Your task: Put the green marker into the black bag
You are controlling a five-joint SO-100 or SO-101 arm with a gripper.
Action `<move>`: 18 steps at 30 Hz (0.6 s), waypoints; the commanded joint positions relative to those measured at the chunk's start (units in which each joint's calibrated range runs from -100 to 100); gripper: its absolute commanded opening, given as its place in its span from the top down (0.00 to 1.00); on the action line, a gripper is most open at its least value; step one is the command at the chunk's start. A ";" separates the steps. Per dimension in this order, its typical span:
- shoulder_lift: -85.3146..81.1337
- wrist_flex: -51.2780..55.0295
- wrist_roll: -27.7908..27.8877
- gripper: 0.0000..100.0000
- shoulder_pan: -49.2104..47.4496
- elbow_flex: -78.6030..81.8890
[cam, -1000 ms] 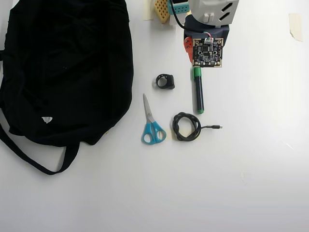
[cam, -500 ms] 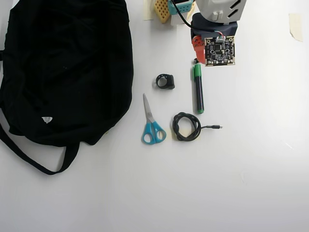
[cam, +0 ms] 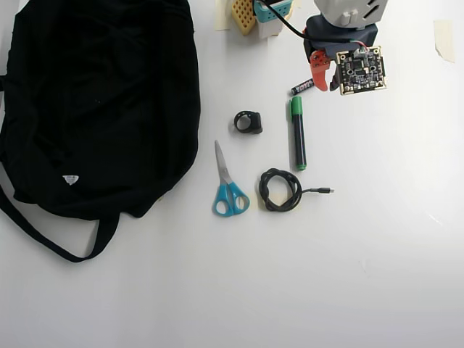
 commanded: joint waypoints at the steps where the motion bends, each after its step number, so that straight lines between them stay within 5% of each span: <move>1: -0.95 -0.10 -0.19 0.98 -1.67 -2.02; 18: -0.37 -0.45 -10.20 0.97 -2.41 4.18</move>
